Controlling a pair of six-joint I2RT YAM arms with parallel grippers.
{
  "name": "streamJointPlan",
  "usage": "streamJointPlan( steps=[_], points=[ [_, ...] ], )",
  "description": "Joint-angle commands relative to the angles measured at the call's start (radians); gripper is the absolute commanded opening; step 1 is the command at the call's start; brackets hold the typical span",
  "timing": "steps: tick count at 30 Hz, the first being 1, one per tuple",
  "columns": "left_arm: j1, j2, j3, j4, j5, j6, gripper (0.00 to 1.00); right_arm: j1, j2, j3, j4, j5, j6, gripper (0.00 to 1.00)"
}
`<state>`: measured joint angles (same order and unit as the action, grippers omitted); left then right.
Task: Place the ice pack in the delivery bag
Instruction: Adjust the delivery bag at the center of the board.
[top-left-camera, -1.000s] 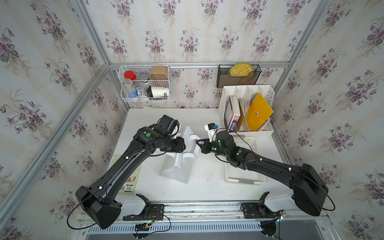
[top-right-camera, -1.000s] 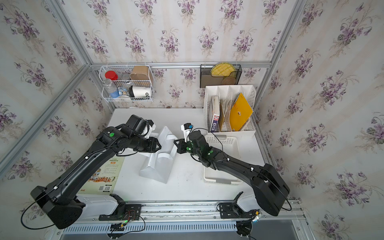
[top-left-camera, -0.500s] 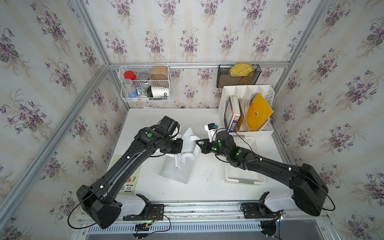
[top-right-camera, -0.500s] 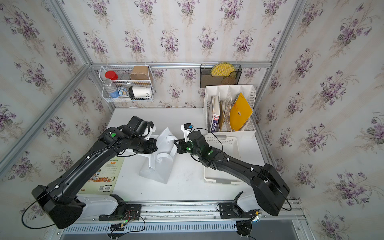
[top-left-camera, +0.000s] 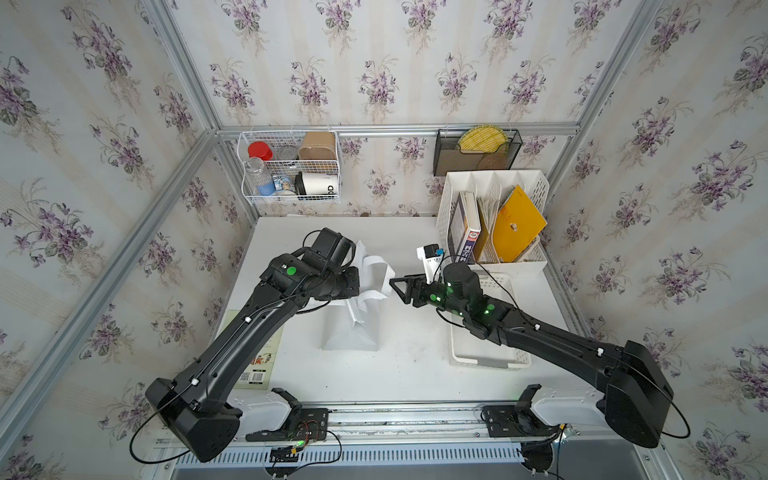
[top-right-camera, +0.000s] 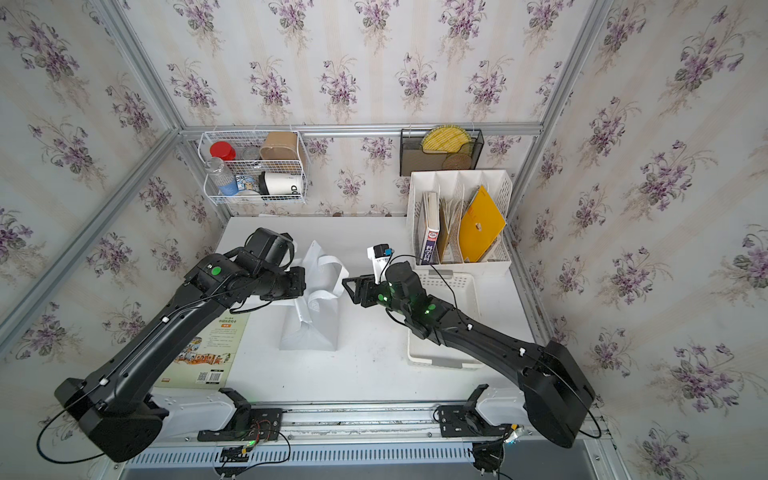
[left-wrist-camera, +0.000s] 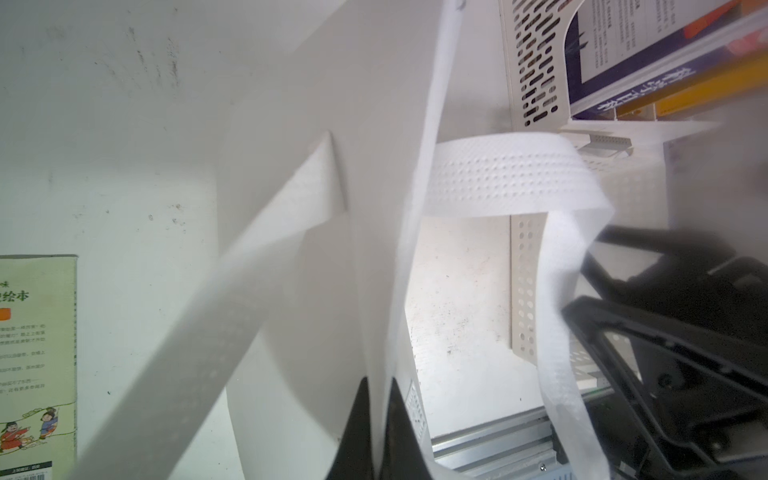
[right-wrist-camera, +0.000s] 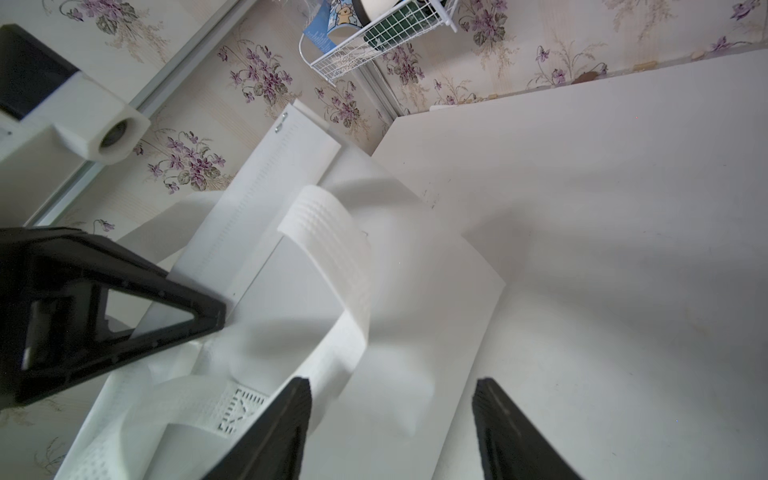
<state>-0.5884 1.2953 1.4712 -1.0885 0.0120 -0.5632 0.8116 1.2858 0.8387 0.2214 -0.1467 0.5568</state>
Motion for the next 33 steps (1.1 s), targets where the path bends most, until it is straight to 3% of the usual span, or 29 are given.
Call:
streamJointPlan(
  steps=[1,12,21,28,33],
  points=[
    [0.012,0.009,0.025,0.091,-0.047,-0.035,0.0,0.0,-0.048,-0.012,-0.006,0.022,-0.005,0.7],
    [0.041,0.109,0.095,0.109,-0.016,-0.007,0.0,0.0,-0.275,-0.072,-0.128,0.114,-0.008,0.72],
    [0.091,0.107,-0.113,0.2,0.019,-0.004,0.0,0.0,-0.426,-0.16,-0.23,0.2,0.003,0.73],
    [0.102,0.084,-0.116,0.201,0.104,0.012,0.0,0.001,-0.484,-0.218,-0.243,0.212,0.026,0.73],
    [0.102,0.046,-0.045,0.186,0.11,0.023,0.21,-0.001,-0.498,-0.212,-0.262,0.216,0.031,0.73]
  ],
)
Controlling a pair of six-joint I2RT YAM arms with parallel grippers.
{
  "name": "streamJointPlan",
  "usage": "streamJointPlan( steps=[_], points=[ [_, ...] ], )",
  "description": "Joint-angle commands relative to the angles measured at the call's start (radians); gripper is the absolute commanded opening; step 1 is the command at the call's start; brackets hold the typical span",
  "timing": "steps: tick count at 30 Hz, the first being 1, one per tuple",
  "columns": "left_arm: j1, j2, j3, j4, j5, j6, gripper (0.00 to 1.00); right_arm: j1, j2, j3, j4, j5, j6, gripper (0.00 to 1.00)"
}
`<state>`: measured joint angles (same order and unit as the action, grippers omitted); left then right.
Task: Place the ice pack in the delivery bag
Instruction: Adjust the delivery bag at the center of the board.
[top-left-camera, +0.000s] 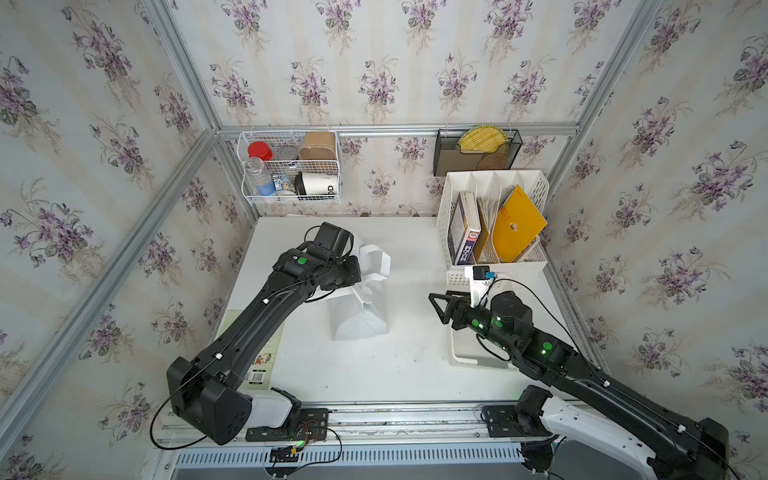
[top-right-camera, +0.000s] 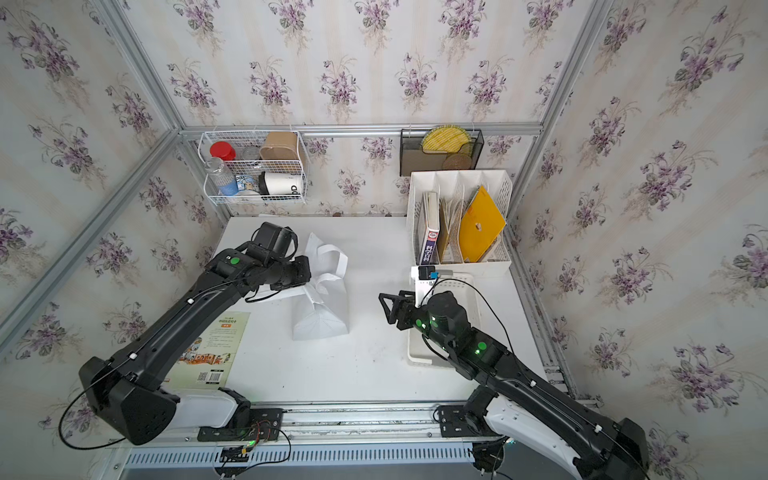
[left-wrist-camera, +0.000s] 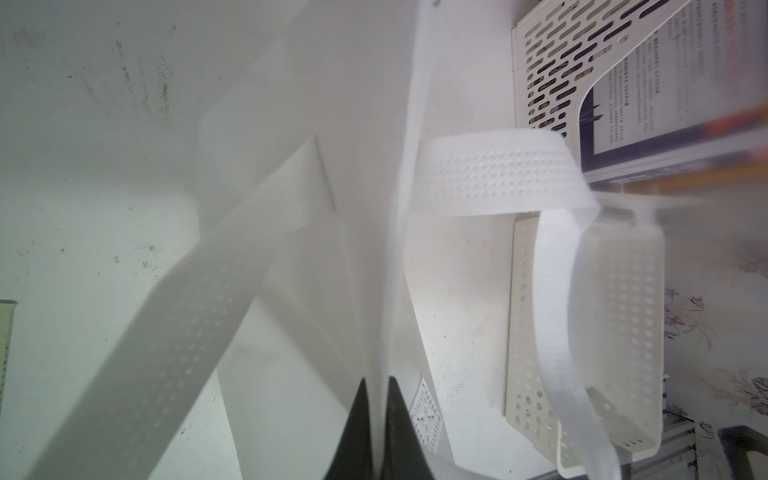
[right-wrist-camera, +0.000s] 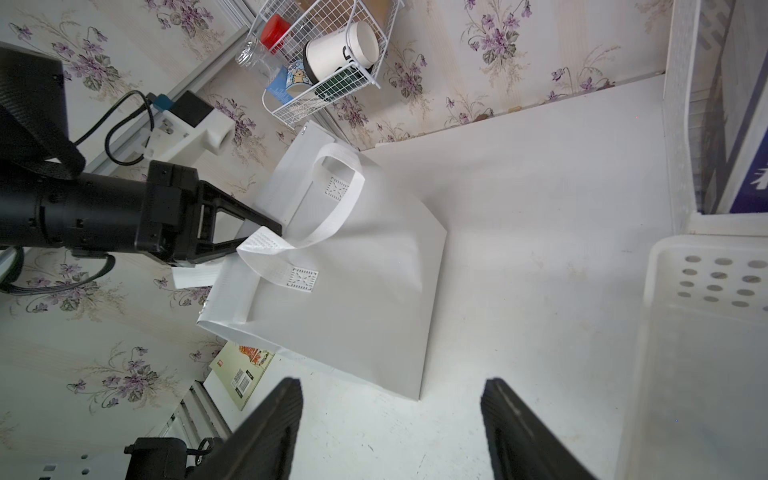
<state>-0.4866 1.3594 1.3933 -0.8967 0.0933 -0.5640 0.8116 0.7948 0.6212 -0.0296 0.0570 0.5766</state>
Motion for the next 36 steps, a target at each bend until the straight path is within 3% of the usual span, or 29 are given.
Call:
streamJointPlan(
  steps=[1,9,15,19,21,25,28,30,32,36],
  points=[
    [0.0,-0.029,0.049,-0.005,0.035,0.029,0.27,0.0,-0.011,0.007,-0.015,0.014,0.012,0.73],
    [0.0,-0.08,0.149,0.011,0.152,0.027,0.72,0.0,-0.055,0.013,-0.063,0.059,0.011,0.81],
    [0.0,-0.152,0.149,0.179,0.321,-0.015,0.79,0.0,-0.105,0.018,-0.112,0.095,0.003,0.83],
    [0.0,-0.236,0.113,0.298,0.314,-0.02,0.84,-0.001,-0.169,0.018,-0.113,0.099,-0.047,0.83],
    [0.0,-0.288,0.098,0.307,0.255,0.019,0.84,0.0,-0.202,0.031,-0.142,0.136,-0.072,0.83],
    [0.0,-0.404,0.035,0.242,0.021,0.098,0.84,0.0,-0.237,0.091,-0.247,0.245,-0.128,0.84],
    [0.0,-0.51,-0.077,0.214,-0.193,0.105,0.84,0.0,-0.253,0.118,-0.313,0.392,-0.144,0.93],
    [0.0,-0.585,-0.155,0.216,-0.278,0.115,0.84,0.0,-0.264,0.131,-0.344,0.493,-0.171,0.94],
    [0.0,-0.639,-0.223,0.21,-0.364,0.128,0.84,0.001,-0.279,0.122,-0.341,0.584,-0.182,1.0],
    [0.001,-0.685,-0.361,0.229,-0.519,0.165,0.8,0.0,-0.316,0.054,-0.225,0.669,-0.292,1.0]
  ],
)
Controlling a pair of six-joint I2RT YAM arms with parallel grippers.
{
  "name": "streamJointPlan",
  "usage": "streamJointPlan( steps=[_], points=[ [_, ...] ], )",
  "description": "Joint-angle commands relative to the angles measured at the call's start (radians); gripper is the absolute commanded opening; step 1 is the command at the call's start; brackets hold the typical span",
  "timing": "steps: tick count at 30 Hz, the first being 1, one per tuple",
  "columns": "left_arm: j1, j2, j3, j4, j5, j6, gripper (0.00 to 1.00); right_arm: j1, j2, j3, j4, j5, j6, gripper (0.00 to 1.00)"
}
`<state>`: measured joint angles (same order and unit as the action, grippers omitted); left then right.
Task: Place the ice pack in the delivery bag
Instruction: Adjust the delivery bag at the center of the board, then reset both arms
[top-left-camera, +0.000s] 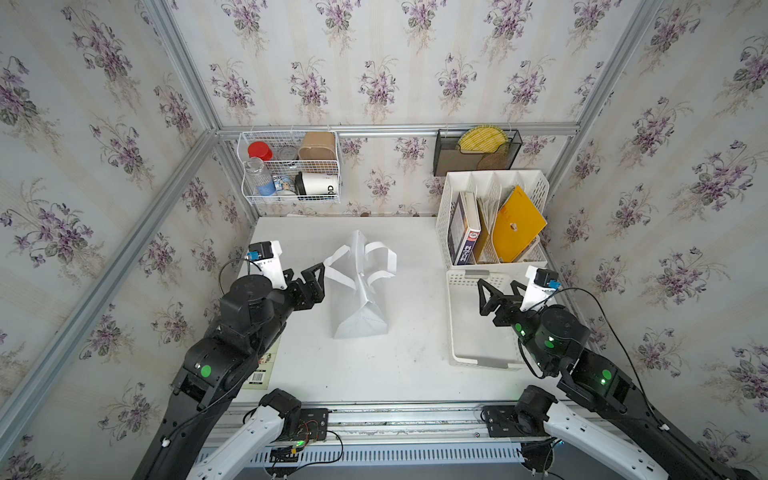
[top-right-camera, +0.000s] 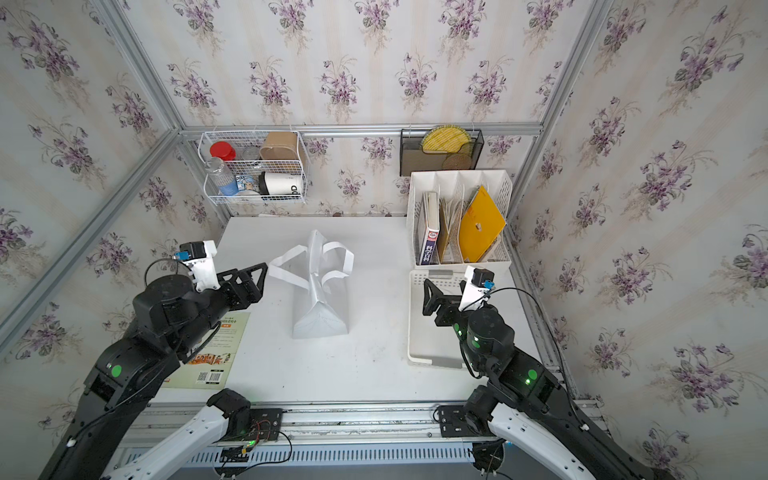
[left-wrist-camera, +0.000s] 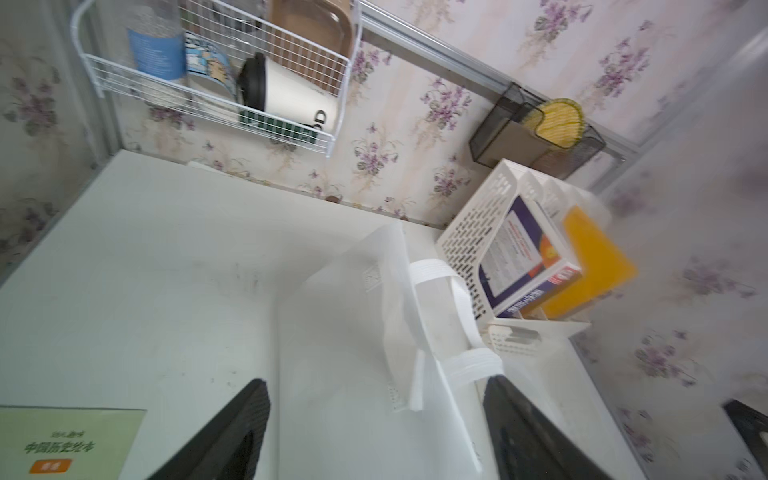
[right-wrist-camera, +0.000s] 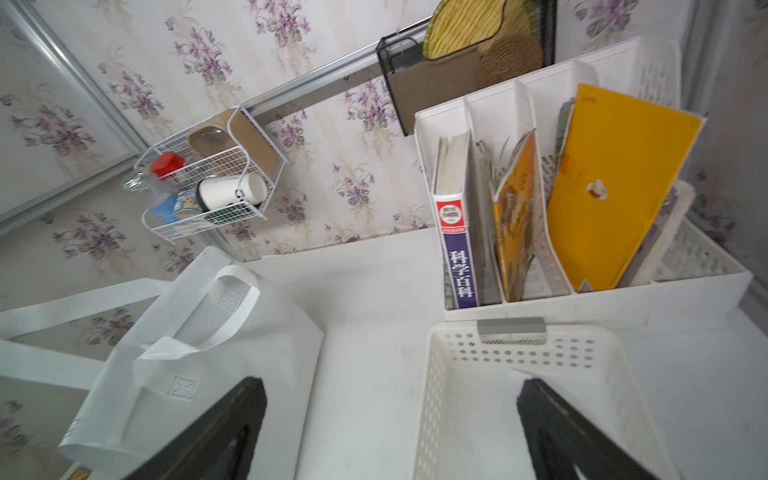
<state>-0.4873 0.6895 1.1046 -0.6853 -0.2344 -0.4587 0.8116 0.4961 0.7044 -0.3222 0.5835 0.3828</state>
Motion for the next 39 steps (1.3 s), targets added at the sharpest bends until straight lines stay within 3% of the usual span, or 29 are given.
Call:
streamJointPlan(
  steps=[1,7,11,15,20,28,32,35,37,39],
  points=[
    [0.003,-0.016,-0.103,0.037,-0.226,0.079,0.79,0.0,-0.023,-0.053,0.104,0.171,-0.116,1.0],
    [0.052,0.07,-0.234,0.105,-0.464,0.111,0.9,-0.001,-0.019,-0.203,0.372,0.339,-0.237,1.0],
    [0.145,0.101,-0.325,0.178,-0.438,0.119,0.99,-0.039,-0.005,-0.344,0.636,0.4,-0.366,1.0],
    [0.255,0.071,-0.456,0.321,-0.328,0.149,0.99,-0.216,0.042,-0.392,0.679,0.281,-0.295,1.0],
    [0.351,0.051,-0.576,0.47,-0.293,0.161,0.99,-0.425,0.145,-0.504,0.848,0.111,-0.288,1.0],
    [0.38,0.097,-0.805,0.883,-0.224,0.282,0.99,-0.46,0.307,-0.604,1.104,0.06,-0.421,1.0],
    [0.381,0.105,-0.879,1.013,-0.17,0.338,0.99,-0.478,0.378,-0.631,1.194,0.044,-0.416,1.0],
    [0.384,0.151,-0.956,1.212,-0.122,0.38,0.99,-0.513,0.437,-0.657,1.282,0.03,-0.402,1.0],
    [0.388,0.234,-0.954,1.294,-0.128,0.391,0.99,-0.542,0.48,-0.669,1.32,-0.013,-0.392,1.0],
    [0.39,0.285,-0.908,1.257,-0.095,0.41,0.99,-0.573,0.528,-0.684,1.38,-0.044,-0.378,1.0]
  ],
)
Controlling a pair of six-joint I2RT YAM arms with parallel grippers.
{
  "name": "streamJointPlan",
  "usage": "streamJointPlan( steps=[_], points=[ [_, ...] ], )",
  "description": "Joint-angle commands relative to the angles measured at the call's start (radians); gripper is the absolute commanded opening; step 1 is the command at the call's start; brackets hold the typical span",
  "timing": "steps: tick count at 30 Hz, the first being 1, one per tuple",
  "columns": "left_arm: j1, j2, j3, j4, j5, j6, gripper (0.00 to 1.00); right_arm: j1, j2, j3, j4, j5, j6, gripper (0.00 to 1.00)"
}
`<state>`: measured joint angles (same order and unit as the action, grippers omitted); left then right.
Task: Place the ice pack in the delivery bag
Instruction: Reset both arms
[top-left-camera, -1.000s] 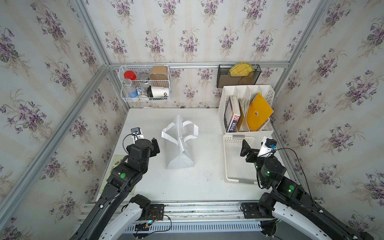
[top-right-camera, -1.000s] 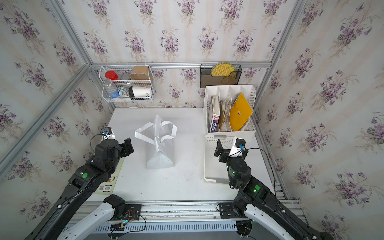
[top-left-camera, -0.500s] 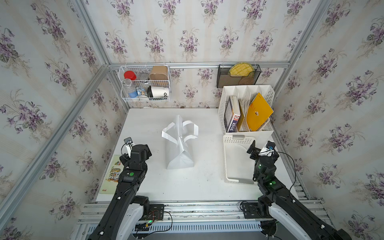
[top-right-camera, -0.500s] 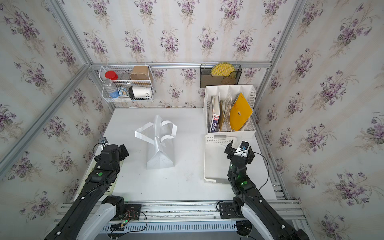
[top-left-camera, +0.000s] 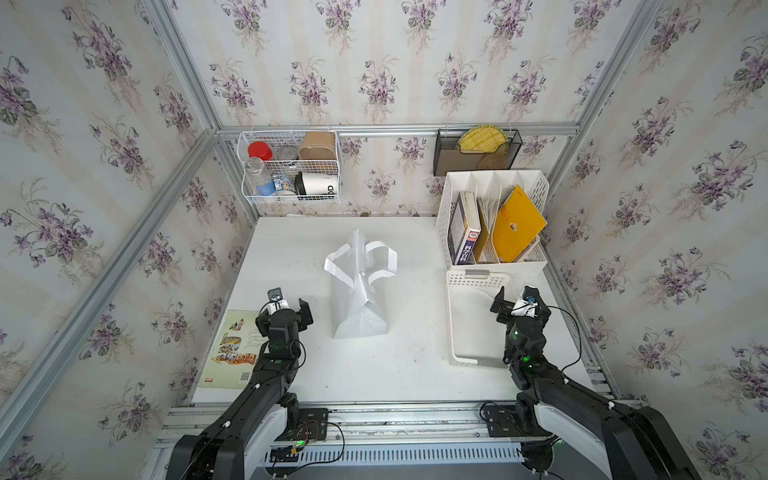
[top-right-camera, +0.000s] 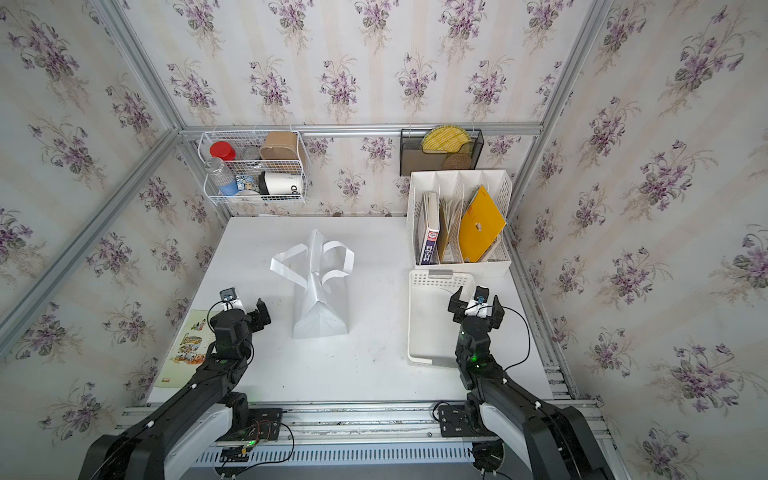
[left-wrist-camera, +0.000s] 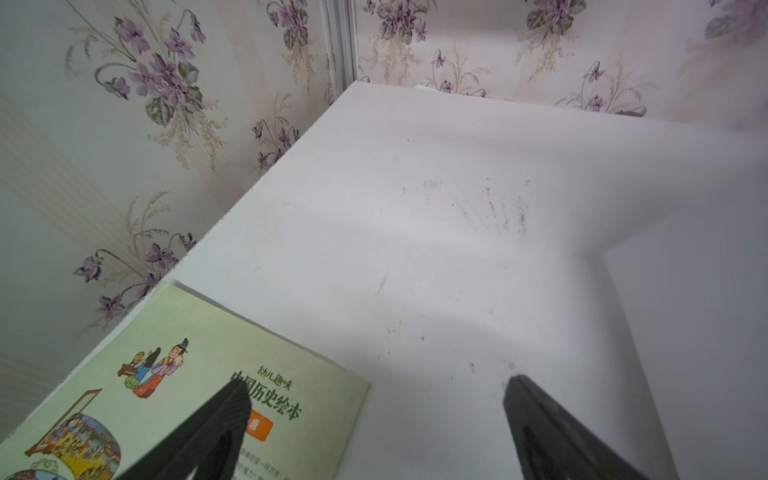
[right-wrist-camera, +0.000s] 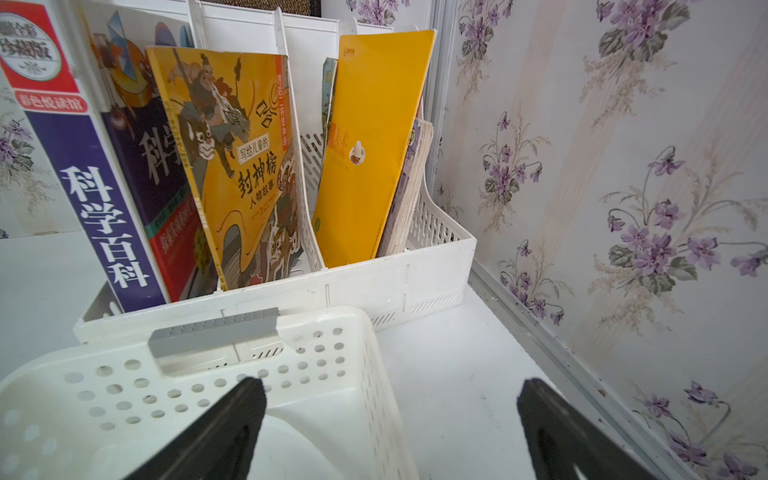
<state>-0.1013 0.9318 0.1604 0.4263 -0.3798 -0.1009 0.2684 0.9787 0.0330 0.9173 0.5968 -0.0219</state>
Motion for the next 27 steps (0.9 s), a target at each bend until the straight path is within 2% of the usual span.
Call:
streamJointPlan(
  steps=[1,3,6,15,18,20,22,24,27],
  points=[
    [0.006,0.07,0.053,0.141,0.066,0.059,0.99,-0.044,0.077,-0.018,0.178,-0.065,0.034,1.0],
    [0.007,0.121,0.064,0.186,0.085,0.07,0.99,-0.064,0.126,-0.017,0.235,-0.074,0.038,1.0],
    [0.009,0.194,0.061,0.301,0.128,0.082,0.99,-0.084,0.185,0.0,0.284,-0.171,0.004,1.0],
    [0.061,0.405,0.053,0.624,0.191,0.113,0.99,-0.118,0.315,0.089,0.288,-0.361,-0.043,1.0],
    [0.093,0.545,0.031,0.79,0.224,0.09,0.99,-0.133,0.345,0.117,0.278,-0.424,-0.049,1.0],
    [0.11,0.661,0.008,0.965,0.224,0.08,0.99,-0.141,0.356,0.126,0.277,-0.459,-0.049,1.0],
    [0.125,0.641,-0.012,0.931,0.243,0.054,0.99,-0.159,0.377,0.135,0.28,-0.508,-0.035,1.0],
    [0.13,0.623,0.005,0.888,0.254,0.049,0.99,-0.188,0.431,0.122,0.372,-0.553,-0.011,1.0],
    [0.132,0.641,0.019,0.891,0.278,0.064,0.99,-0.202,0.523,0.094,0.509,-0.532,0.011,1.0]
  ],
)
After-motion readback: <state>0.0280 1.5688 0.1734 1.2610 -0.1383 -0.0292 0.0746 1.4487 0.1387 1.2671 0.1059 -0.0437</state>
